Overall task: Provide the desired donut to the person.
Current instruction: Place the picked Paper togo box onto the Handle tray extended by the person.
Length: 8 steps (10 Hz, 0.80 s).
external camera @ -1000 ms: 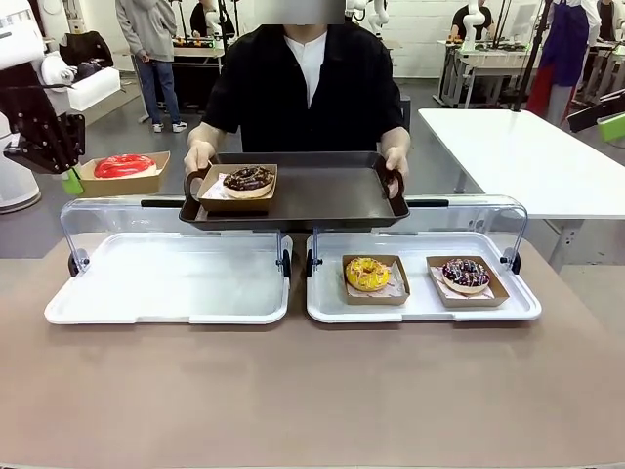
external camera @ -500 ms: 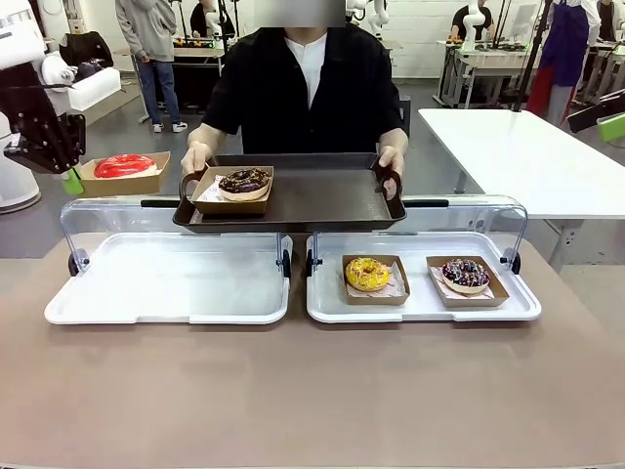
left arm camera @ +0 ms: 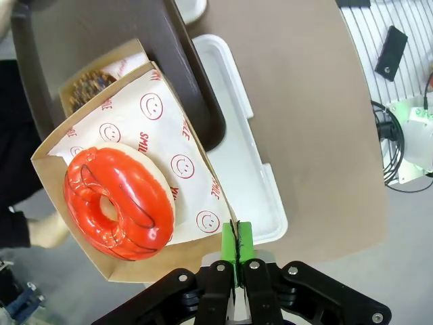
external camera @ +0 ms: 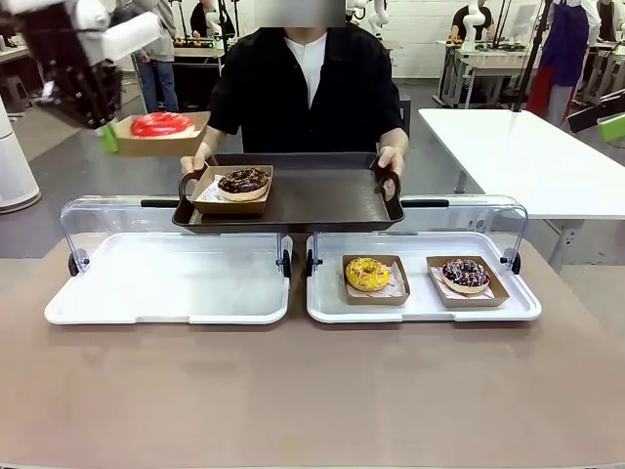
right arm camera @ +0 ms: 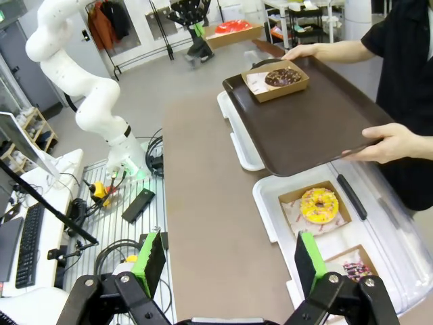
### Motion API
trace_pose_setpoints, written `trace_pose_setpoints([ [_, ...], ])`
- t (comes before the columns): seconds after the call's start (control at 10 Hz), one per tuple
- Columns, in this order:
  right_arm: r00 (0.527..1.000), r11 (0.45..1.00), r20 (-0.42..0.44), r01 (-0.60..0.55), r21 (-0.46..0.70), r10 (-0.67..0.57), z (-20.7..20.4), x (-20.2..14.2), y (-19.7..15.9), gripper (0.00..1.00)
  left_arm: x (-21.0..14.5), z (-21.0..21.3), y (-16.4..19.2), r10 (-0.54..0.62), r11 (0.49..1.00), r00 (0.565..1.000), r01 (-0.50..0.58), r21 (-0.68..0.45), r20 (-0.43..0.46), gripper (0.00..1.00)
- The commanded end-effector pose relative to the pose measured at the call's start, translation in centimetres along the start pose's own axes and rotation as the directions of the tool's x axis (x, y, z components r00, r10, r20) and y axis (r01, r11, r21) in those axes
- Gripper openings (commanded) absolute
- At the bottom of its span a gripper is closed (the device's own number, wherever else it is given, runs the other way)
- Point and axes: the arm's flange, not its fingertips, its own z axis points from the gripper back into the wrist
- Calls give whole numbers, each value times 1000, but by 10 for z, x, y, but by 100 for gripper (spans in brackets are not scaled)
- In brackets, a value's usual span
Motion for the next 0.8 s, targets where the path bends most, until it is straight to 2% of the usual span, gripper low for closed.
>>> trace_pose_setpoints([
  [0.0,1000,1000,6,-10,6,10,-1,0,0,100,27,2,31,-19,1000,1000,19,2,-2,1],
  [0.2,1000,1000,6,-10,6,10,-1,0,0,100,60,-16,59,-64,997,998,64,-34,-6,1],
  [0.7,1000,1000,6,-10,6,10,-1,0,0,100,128,-51,106,-138,990,989,140,-17,57,1],
])
